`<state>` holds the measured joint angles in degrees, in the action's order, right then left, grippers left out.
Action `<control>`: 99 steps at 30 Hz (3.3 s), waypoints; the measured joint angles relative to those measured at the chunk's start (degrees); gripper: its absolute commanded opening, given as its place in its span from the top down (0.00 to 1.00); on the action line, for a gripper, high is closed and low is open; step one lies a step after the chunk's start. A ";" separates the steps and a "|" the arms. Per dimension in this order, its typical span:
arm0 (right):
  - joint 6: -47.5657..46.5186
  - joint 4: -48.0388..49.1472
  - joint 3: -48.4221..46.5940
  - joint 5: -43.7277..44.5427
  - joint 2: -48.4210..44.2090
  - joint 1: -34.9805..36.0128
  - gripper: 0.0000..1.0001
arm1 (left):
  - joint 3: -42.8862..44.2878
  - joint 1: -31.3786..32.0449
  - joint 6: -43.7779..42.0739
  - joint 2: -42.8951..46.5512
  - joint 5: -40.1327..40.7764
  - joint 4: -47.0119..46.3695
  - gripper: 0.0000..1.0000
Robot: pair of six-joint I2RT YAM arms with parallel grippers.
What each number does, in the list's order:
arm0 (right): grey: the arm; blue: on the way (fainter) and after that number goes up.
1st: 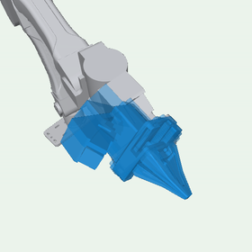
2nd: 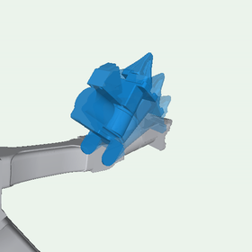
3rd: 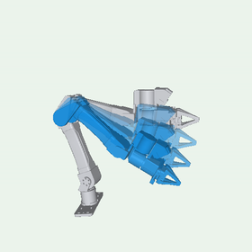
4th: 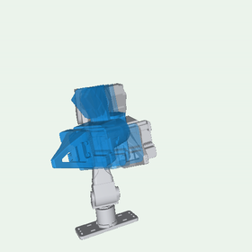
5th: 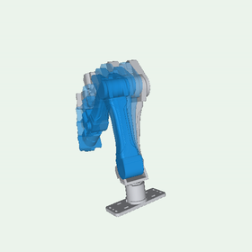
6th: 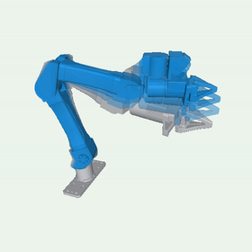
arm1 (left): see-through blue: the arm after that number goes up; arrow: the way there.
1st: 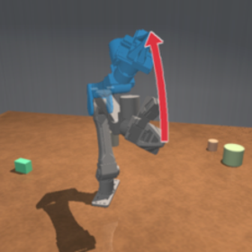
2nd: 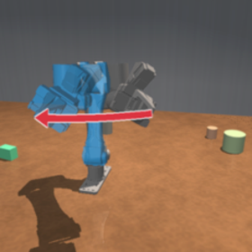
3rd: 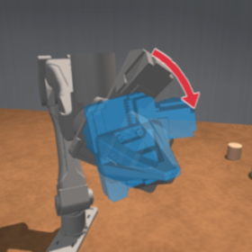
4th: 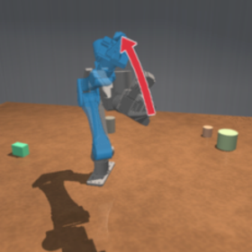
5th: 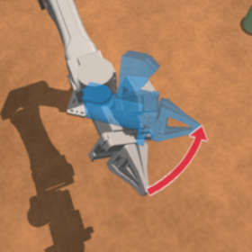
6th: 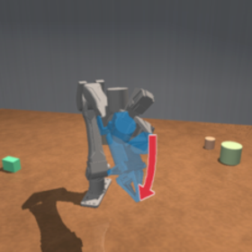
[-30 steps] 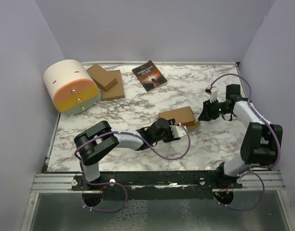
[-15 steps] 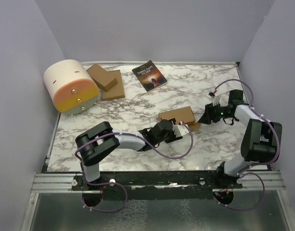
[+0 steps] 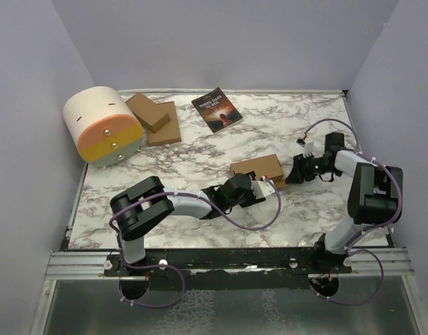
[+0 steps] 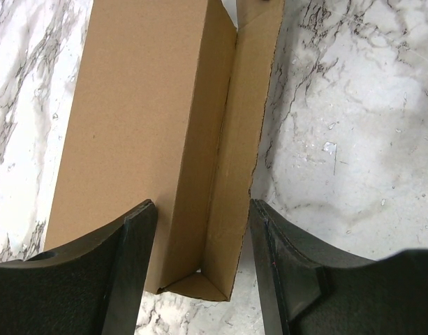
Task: Fold the paper box
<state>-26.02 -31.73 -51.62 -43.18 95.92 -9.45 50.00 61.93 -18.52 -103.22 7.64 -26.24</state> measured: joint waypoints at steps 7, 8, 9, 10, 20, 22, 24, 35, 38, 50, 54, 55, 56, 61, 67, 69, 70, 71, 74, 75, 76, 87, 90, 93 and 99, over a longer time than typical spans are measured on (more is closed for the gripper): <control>0.17 -0.11 -0.96 -0.20 0.72 1.49 0.79 | 0.15 0.09 0.02 -0.09 0.33 0.17 0.43; 0.20 -0.20 -0.96 -0.22 0.72 1.49 0.79 | 0.15 0.09 0.02 -0.11 0.33 0.17 0.43; 0.24 -0.22 -0.96 -0.22 0.70 1.49 0.81 | 0.15 0.09 0.02 -0.11 0.33 0.17 0.43; 0.24 -0.24 -0.96 -0.24 0.66 1.49 0.82 | 0.15 0.09 0.02 -0.13 0.35 0.20 0.43; -0.42 -0.68 -0.96 -1.27 -0.04 1.57 0.94 | 0.68 0.11 0.26 -0.39 0.35 0.44 0.43; -1.07 -0.85 -0.94 -1.46 -0.07 1.60 0.93 | 0.79 0.15 0.46 -0.42 0.44 0.66 0.43; -1.75 -1.07 -0.92 -1.51 -0.31 1.60 0.93 | 0.90 0.20 0.74 -0.44 0.48 0.74 0.43; -4.66 -0.57 1.84 -1.22 -3.45 1.57 0.94 | 2.10 0.46 2.23 -1.09 0.74 1.53 0.43; -4.83 -0.17 2.47 -1.01 -4.09 1.57 0.94 | 2.14 0.46 2.54 -1.14 0.79 1.53 0.43; -7.98 1.46 7.02 0.35 -9.38 1.57 0.95 | 3.23 0.46 3.67 -1.84 0.79 1.90 0.43; -8.33 1.68 7.02 0.37 -9.38 1.57 0.95 | 3.26 0.46 3.69 -1.88 0.76 1.90 0.43; -8.35 1.68 7.02 0.46 -9.38 1.57 0.95 | 3.26 0.46 3.69 -1.90 0.74 1.90 0.43; -8.37 1.75 7.02 0.50 -9.38 1.57 0.95 | 3.26 0.46 3.69 -1.92 0.74 1.90 0.43; -8.28 1.97 7.02 0.76 -9.38 1.57 0.95 | 3.26 0.46 3.56 -2.03 0.55 1.79 0.42; -7.89 2.27 5.75 1.64 -9.11 1.73 0.96 | 4.44 0.46 2.99 -2.91 0.31 1.95 0.41; -7.69 2.36 4.55 1.99 -8.57 2.10 0.96 | 4.83 0.46 2.80 -3.10 0.31 2.16 0.41; -7.65 2.49 3.78 2.27 -8.09 2.47 0.96 | 5.09 0.44 2.71 -3.23 0.35 2.43 0.41; -7.58 2.71 3.26 2.54 -7.69 2.75 0.96 | 5.42 0.44 2.54 -3.41 0.42 2.78 0.41; -7.26 3.04 1.84 3.45 -6.27 3.50 0.96 | 6.58 0.44 2.23 -4.09 0.79 3.67 0.41; -7.21 3.06 1.31 3.61 -5.79 3.63 0.96 | 6.88 0.44 2.12 -4.26 0.87 3.98 0.41; -7.15 3.08 0.79 3.74 -5.22 3.74 0.96 | 7.26 0.44 2.05 -4.50 1.05 4.31 0.41; -6.58 3.45 -4.04 3.78 -0.44 4.22 0.96 | 10.34 0.28 1.60 -6.38 3.10 6.40 0.42; -6.62 3.52 -4.04 3.78 -0.44 4.22 0.96 | 10.45 0.11 1.62 -6.47 3.21 6.51 0.43; -6.93 4.15 -3.67 3.76 -0.46 4.22 0.96 | 10.64 -0.02 1.75 -6.51 3.19 6.75 0.43; -8.33 6.58 -1.27 3.76 -1.20 4.22 0.96 | 10.78 -0.11 2.10 -6.54 3.19 6.97 0.44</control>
<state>-34.35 -25.15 -52.88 -39.42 94.72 -5.23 60.77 61.82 -16.43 -109.75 10.83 -19.27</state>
